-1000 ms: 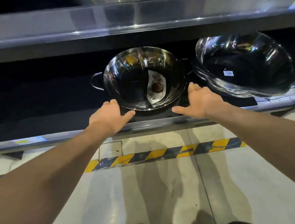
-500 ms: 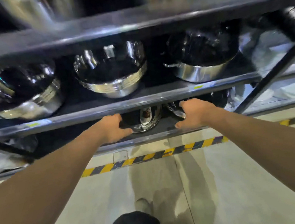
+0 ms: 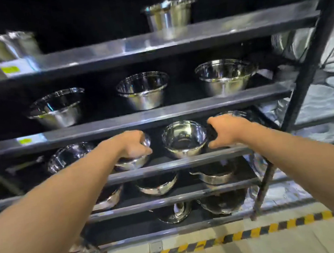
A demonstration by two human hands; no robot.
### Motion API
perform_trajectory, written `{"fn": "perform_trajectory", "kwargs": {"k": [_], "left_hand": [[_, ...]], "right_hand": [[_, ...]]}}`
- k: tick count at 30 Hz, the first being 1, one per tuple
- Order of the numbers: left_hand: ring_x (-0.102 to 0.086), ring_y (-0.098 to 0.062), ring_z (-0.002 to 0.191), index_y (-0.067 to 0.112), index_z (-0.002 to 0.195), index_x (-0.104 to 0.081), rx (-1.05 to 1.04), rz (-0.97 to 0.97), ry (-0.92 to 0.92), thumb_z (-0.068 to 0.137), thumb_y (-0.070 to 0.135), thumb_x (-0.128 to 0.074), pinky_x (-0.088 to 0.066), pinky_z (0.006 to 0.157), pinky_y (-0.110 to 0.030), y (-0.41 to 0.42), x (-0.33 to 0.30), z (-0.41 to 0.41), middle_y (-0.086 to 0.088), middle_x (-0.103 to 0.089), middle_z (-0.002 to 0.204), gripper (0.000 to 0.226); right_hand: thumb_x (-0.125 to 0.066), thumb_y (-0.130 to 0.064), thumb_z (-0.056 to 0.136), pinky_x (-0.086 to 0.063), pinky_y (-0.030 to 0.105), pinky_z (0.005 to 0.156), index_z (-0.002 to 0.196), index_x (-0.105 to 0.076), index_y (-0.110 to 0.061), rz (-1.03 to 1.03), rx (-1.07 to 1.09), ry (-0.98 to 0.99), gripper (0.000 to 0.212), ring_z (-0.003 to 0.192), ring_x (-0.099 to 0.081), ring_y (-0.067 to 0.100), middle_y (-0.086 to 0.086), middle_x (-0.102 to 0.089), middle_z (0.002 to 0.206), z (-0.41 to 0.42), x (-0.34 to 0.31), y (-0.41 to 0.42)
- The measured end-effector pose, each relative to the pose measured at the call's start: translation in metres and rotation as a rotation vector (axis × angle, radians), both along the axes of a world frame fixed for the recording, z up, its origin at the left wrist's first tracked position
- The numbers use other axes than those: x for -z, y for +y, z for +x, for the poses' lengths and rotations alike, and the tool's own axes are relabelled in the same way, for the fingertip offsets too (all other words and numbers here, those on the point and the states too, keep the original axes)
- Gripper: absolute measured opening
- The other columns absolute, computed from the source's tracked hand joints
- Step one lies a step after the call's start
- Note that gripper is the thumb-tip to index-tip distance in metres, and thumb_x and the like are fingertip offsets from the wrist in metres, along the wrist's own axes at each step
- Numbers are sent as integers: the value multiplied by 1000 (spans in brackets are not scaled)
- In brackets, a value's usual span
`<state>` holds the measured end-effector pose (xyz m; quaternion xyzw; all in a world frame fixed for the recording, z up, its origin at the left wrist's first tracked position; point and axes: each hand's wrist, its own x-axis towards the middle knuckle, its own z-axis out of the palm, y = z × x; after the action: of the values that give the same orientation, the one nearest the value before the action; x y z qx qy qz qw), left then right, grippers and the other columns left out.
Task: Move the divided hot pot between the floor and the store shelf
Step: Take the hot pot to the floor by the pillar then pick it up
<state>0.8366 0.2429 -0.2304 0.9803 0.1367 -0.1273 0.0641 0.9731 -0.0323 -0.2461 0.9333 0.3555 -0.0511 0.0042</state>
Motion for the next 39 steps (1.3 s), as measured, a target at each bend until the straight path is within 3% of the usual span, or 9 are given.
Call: {"fn": "perform_trajectory", "kwargs": {"k": [2,5,9,15,23,27,33,37,39], "left_hand": [[-65,-28,93,18,107,-65,-7,21,-53,64,56,-61,-53,83,-38,-8,-56,-6,-6,-70,109,58],[-59,-26,107,15,128,-58,8,65,-110,79,49,-65,-43,85,-27,-16,-122,-14,-7,-63,126,60],[-57,-24,98,14,123,-59,-8,113,-182,82,48,-64,-46,83,-33,-13,-175,-27,-7,-63,122,54],[-56,-24,100,14,126,-55,-22,157,-244,82,47,-64,-47,89,-37,9,-209,-32,-7,-61,124,56],[-55,-24,106,17,131,-51,-101,161,-225,82,49,-63,-47,91,-38,72,-208,-58,-6,-57,128,60],[-58,-26,102,11,124,-56,-202,159,-210,83,46,-65,-47,88,-35,112,-201,-94,-9,-62,121,54],[-56,-28,114,14,129,-54,-541,176,-242,83,48,-66,-45,93,-35,158,-209,-185,-8,-59,129,59],[-59,-32,108,9,119,-61,-786,210,-213,83,47,-65,-49,91,-38,158,-212,-270,-11,-64,122,52],[-63,-28,103,8,122,-61,-910,211,-233,83,43,-68,-50,86,-32,149,-214,-318,-10,-66,119,53]], "right_hand": [[-74,-51,77,-52,46,90,124,-52,-10,16,-10,-53,66,111,-59,33,12,-63,123,-4,-52,-8],[-74,-51,79,-52,45,91,125,-50,-9,56,-17,-118,66,112,-58,34,13,-62,124,-9,-112,-13],[-75,-46,79,-52,44,89,120,-52,-8,96,-47,-182,61,107,-59,33,13,-64,120,-16,-168,-7],[-76,-50,76,-54,47,90,133,-50,-10,159,-40,-236,74,109,-60,32,10,-65,122,-26,-199,20],[-75,-43,77,-56,49,85,123,-55,-8,171,-146,-224,61,101,-63,31,11,-66,111,-41,-205,98],[-71,-44,74,-58,46,78,108,-56,-13,177,-271,-243,49,92,-62,29,7,-66,99,-53,-208,164],[-73,-47,79,-53,41,79,123,-55,-11,212,-605,-237,59,106,-59,30,8,-65,113,-89,-218,288],[-73,-46,79,-55,47,85,122,-55,-8,235,-894,-203,60,107,-60,33,10,-65,112,-150,-219,357],[-73,-48,79,-54,47,88,126,-53,-7,224,-1041,-191,65,108,-60,33,12,-64,118,-192,-220,383]]}}
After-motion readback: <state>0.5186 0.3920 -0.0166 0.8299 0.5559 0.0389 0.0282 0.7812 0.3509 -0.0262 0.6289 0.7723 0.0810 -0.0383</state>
